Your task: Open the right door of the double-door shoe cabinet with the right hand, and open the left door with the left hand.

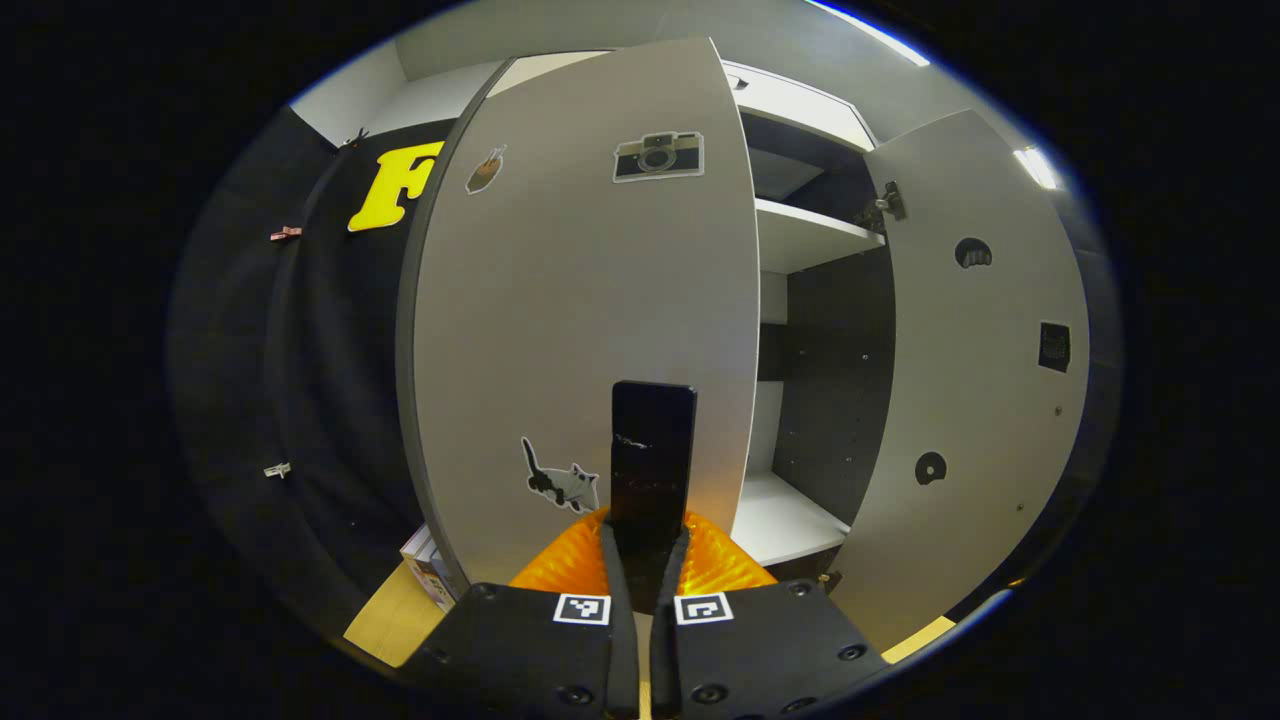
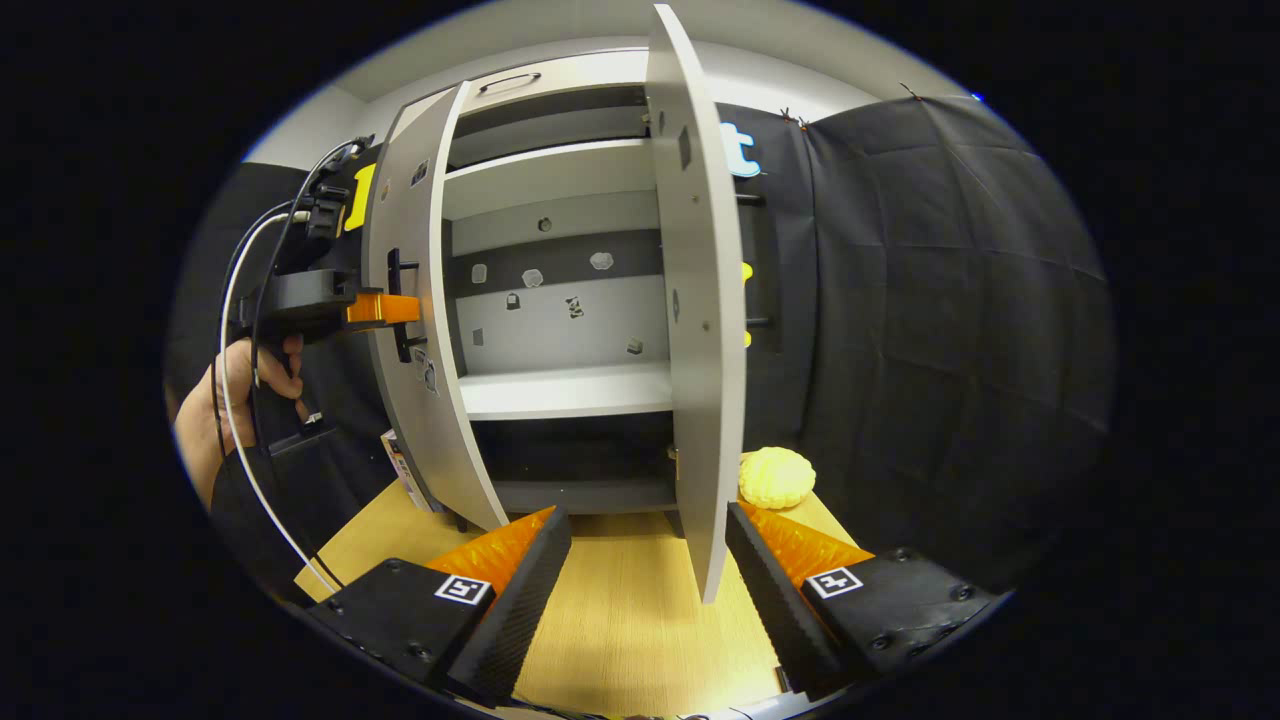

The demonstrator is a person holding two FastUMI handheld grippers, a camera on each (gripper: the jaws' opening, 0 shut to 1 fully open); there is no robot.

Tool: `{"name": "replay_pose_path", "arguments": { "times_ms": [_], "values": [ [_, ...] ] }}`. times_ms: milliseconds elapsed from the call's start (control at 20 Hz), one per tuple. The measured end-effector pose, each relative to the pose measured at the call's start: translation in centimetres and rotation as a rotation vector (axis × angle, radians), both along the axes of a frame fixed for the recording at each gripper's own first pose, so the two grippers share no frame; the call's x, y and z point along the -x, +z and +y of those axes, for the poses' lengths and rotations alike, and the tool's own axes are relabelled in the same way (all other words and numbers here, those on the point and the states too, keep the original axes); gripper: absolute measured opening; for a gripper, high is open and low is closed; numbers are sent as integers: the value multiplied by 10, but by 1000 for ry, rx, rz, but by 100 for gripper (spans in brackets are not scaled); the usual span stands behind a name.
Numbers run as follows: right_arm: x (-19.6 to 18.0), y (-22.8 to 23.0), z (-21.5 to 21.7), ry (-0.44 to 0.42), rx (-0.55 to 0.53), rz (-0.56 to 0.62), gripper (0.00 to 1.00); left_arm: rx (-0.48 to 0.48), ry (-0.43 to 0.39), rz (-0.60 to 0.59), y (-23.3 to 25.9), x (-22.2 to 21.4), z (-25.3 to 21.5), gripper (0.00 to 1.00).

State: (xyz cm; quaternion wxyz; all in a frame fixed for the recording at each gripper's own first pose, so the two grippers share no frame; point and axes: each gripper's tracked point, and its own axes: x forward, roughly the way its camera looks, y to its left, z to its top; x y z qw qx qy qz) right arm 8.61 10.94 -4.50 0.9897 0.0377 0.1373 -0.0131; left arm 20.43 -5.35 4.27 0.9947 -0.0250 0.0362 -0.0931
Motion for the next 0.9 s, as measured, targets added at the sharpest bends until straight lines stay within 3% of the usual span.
{"name": "replay_pose_path", "arguments": {
  "times_ms": [700, 900],
  "values": [
    [-13, -1, 64, 25, 11, 1, 98, -6, -18, -17, 0, 10, 20, 10],
    [-14, -5, 87, 29, -2, 14, 98, -8, -5, -18, -2, 29, 57, 10]
  ]
}}
